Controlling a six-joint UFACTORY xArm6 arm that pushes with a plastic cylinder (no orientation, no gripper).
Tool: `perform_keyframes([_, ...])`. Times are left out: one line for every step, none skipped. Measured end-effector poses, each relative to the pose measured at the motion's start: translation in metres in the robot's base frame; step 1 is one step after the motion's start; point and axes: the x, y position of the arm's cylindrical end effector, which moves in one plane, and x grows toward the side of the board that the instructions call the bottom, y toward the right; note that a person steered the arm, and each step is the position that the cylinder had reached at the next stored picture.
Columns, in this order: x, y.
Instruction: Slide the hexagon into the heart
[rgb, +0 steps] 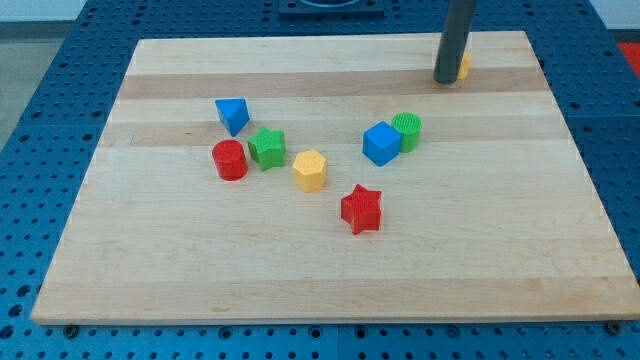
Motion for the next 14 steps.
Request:
perform_keyframes([-0.018, 0.005])
perform_keyframes([-0.026, 0.007])
perform_keyframes([-0.02, 0.008])
perform_keyframes([-0.002, -0.015])
perform_keyframes([0.007, -0.055])
perform_keyframes([0.022, -0.096])
perform_keyframes([0.046, -0.13])
perform_keyframes([0.07, -0.153])
perform_keyframes([0.09, -0.173])
perform_keyframes([0.105, -0.196])
perform_keyframes([0.125, -0.214])
perform_keyframes([0.138, -0.239])
perform_keyframes([0.153, -0.26])
perform_keyframes([0.182, -0.259])
